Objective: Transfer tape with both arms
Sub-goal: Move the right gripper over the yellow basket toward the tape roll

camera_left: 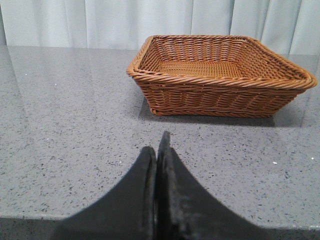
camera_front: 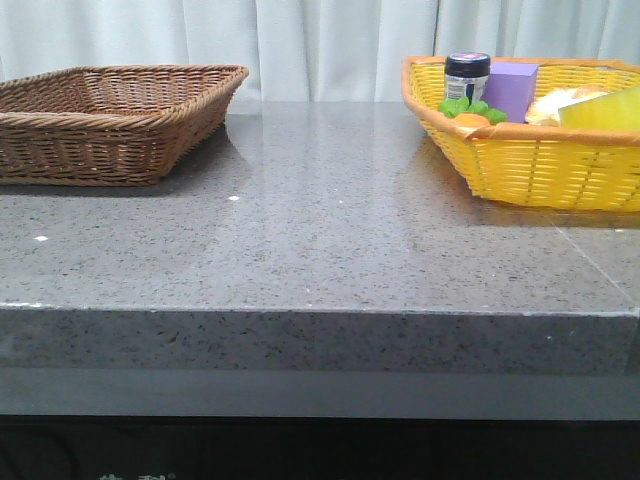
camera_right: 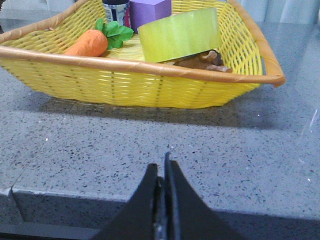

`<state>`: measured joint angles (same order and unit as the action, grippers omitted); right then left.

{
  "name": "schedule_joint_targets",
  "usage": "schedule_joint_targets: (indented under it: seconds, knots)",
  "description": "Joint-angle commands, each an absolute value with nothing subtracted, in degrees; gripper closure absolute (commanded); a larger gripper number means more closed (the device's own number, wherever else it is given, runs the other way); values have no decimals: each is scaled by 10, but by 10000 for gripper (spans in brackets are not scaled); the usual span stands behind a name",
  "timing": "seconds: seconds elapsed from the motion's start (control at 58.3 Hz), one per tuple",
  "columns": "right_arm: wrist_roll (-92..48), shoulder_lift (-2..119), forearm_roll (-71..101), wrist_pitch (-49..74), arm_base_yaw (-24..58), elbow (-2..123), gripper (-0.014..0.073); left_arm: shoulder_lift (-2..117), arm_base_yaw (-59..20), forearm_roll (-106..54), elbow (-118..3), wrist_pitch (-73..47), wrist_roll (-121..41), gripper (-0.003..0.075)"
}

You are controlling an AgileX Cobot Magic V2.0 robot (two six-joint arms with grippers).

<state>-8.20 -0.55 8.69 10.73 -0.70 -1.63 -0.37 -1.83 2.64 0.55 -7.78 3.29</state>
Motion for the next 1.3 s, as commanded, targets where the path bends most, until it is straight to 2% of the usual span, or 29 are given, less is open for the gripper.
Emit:
schedule_joint_targets:
  seconds: [0.0,0.497,0.651,0.669,0.703,0.857,1.097,1.286]
  knots:
    - [-87,-21,88,65,-5,-1,662,2,-17,23,27,-26,34,740]
    - [-86,-21,107,58,-5,-1,662,2,-17,23,23,-3,34,740]
    - [-86,-21,110,-6,-5,0,662,2,-17,34,-21,0,34,740]
    - [-86,-21,121,-46,-5,4,662,10,-17,44,-51,0,34,740]
    - [-86,-21,121,-39,-5,11,662,17,-17,45,-65,-3,34,740]
    - [-86,-5,121,61,-5,86,662,78,-17,45,-137,-39,34,740]
    - [-86,130,123,155,-5,232,662,249,-17,45,-260,-64,34,740]
    - [-86,205,123,146,-5,285,662,331,-17,45,-287,-36,34,740]
